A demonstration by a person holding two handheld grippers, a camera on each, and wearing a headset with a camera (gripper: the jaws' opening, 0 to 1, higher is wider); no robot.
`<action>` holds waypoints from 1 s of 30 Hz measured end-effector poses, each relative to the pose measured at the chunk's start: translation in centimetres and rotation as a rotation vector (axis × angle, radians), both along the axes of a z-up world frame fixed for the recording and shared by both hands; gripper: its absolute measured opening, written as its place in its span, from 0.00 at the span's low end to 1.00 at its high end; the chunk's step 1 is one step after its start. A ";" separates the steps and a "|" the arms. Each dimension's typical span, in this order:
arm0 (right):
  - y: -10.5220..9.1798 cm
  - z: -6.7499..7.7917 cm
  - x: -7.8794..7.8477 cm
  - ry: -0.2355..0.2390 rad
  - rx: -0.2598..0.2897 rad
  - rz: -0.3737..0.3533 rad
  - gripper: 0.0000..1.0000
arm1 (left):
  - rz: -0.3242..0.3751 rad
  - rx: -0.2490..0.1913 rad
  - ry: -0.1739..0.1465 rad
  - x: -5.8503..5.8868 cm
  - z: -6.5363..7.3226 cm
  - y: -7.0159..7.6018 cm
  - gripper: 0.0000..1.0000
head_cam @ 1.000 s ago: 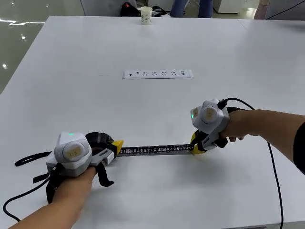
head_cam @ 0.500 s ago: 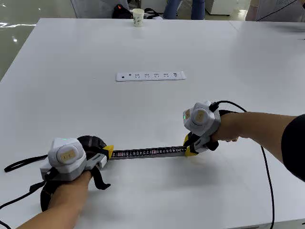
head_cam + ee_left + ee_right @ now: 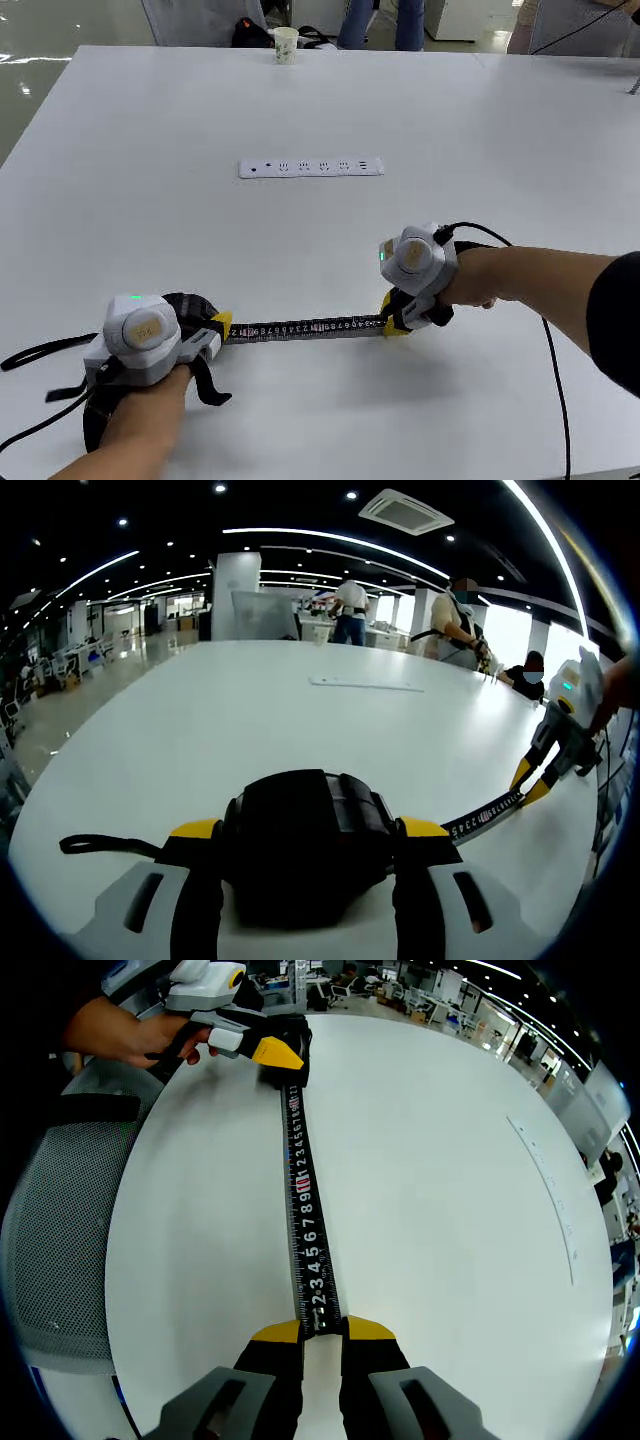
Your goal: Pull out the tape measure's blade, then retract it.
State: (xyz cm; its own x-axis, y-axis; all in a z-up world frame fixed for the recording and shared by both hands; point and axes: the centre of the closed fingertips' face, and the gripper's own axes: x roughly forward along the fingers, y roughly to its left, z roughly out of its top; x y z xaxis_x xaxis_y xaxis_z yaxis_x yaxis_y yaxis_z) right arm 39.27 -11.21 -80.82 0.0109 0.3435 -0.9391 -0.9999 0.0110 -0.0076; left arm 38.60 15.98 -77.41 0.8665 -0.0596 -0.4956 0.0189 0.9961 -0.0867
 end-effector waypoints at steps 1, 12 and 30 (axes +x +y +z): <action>0.0 0.0 0.0 -0.001 -0.002 0.002 0.10 | -0.003 0.000 -0.001 0.0 0.0 0.0 0.64; 0.1 0.0 0.0 -0.001 -0.023 0.021 0.11 | -0.025 0.016 0.017 0.0 -0.2 0.1 0.62; 0.4 -0.1 0.1 0.025 -0.024 -0.020 0.11 | -0.029 0.001 0.038 -0.1 -0.4 -0.1 0.62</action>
State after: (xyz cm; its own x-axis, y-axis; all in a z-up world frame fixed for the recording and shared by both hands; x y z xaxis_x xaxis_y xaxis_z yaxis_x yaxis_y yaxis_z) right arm 39.39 -10.80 -80.94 -0.0064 0.3208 -0.9471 -0.9994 0.0308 0.0172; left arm 38.49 15.90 -77.78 0.8447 -0.0834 -0.5286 0.0441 0.9953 -0.0865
